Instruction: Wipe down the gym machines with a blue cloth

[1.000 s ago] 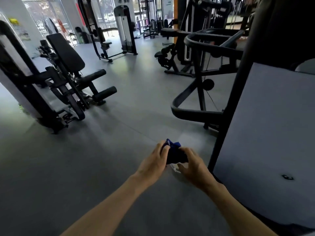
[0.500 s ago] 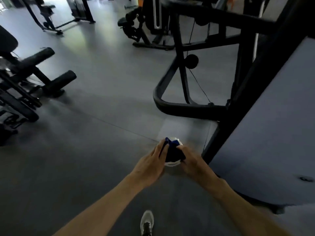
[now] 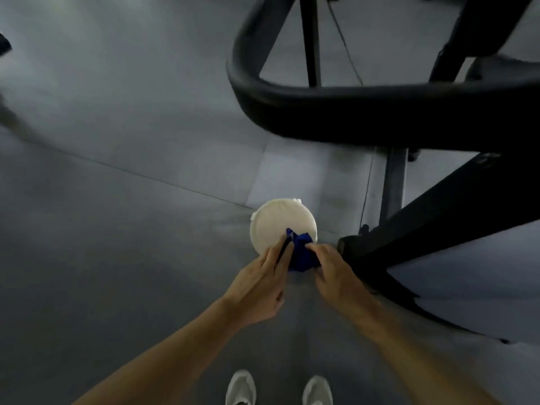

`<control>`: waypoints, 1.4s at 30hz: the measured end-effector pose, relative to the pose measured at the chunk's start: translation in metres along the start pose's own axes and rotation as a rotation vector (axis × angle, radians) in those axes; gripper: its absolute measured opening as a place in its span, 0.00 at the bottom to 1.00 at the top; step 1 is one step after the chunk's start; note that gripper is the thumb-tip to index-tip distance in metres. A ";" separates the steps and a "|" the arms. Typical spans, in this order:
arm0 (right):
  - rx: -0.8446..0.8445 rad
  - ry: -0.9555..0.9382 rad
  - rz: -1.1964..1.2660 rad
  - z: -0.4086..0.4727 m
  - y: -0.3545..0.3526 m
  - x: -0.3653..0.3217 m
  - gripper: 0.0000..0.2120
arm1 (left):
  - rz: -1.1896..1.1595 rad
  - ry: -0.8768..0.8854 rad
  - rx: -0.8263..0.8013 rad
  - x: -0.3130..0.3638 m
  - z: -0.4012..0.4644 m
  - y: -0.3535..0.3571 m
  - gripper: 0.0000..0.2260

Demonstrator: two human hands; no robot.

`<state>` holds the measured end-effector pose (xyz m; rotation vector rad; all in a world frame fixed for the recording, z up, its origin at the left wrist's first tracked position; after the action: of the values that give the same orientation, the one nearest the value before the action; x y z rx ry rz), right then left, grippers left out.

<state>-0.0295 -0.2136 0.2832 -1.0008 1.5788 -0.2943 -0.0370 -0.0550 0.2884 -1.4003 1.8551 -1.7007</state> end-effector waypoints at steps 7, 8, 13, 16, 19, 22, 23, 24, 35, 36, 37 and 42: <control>-0.059 0.003 -0.111 0.115 0.111 0.147 0.29 | 0.009 -0.074 -0.076 -0.108 0.117 0.156 0.47; -0.054 -0.003 -0.125 0.128 0.125 0.165 0.30 | 0.023 -0.075 -0.076 -0.121 0.131 0.175 0.48; 0.001 -0.033 -0.163 0.193 0.169 0.227 0.27 | 0.073 -0.072 -0.033 -0.180 0.197 0.236 0.48; 0.012 -0.012 -0.279 0.226 0.188 0.254 0.34 | 0.118 -0.069 -0.007 -0.207 0.229 0.260 0.48; -0.065 0.071 -0.499 0.244 0.211 0.277 0.42 | 0.197 -0.075 -0.025 -0.227 0.248 0.283 0.47; -0.012 0.105 -0.614 0.251 0.224 0.293 0.39 | 0.255 -0.131 -0.039 -0.241 0.257 0.299 0.48; 0.018 0.109 -0.636 0.252 0.226 0.296 0.41 | 0.267 -0.152 -0.036 -0.246 0.259 0.305 0.49; 0.039 0.106 -0.654 0.255 0.229 0.300 0.42 | 0.280 -0.164 -0.035 -0.251 0.262 0.309 0.49; 0.080 0.145 -0.742 0.267 0.234 0.317 0.42 | 0.287 -0.166 -0.004 -0.264 0.270 0.320 0.52; 0.071 0.149 -0.740 0.265 0.231 0.313 0.42 | 0.282 -0.165 -0.008 -0.262 0.266 0.315 0.51; 0.058 0.165 -0.742 0.261 0.227 0.309 0.41 | 0.282 -0.170 -0.020 -0.260 0.261 0.309 0.50; 0.051 0.206 -0.773 0.227 0.198 0.268 0.40 | 0.317 -0.210 -0.099 -0.243 0.219 0.268 0.49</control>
<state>0.1028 -0.2154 -0.0977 -1.5505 1.2883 -0.9862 0.1211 -0.0450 -0.1037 -1.1891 1.9405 -1.2764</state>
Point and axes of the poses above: each hand's wrist, its own z-axis towards the middle knuckle, its own y-axis out of the palm, x = y × z, the point moved 7 cm from there along z, towards the middle knuckle, and after that the axes turned 10 degrees about -x, right-handed, at the moved point
